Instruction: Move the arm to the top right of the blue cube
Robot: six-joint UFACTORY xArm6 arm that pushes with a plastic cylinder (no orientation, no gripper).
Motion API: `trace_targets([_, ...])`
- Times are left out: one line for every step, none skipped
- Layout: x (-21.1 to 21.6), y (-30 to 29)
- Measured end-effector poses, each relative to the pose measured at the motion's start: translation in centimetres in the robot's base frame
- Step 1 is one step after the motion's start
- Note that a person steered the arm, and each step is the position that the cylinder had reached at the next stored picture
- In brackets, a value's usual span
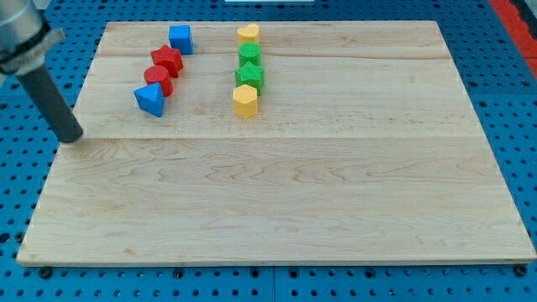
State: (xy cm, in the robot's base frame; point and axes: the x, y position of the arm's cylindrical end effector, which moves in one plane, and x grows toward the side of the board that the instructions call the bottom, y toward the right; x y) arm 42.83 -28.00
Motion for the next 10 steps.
trace_targets([-7.1,-0.1])
trace_targets([-12.6,0.4])
trace_targets([-16.7,3.1])
trace_targets([-20.1,6.7])
trace_targets([-20.6,12.3])
trace_targets([-20.6,17.3])
trace_targets([-20.6,22.2])
trace_targets([-19.3,28.4])
trace_targets([-13.9,32.0])
trace_targets([-15.4,30.5])
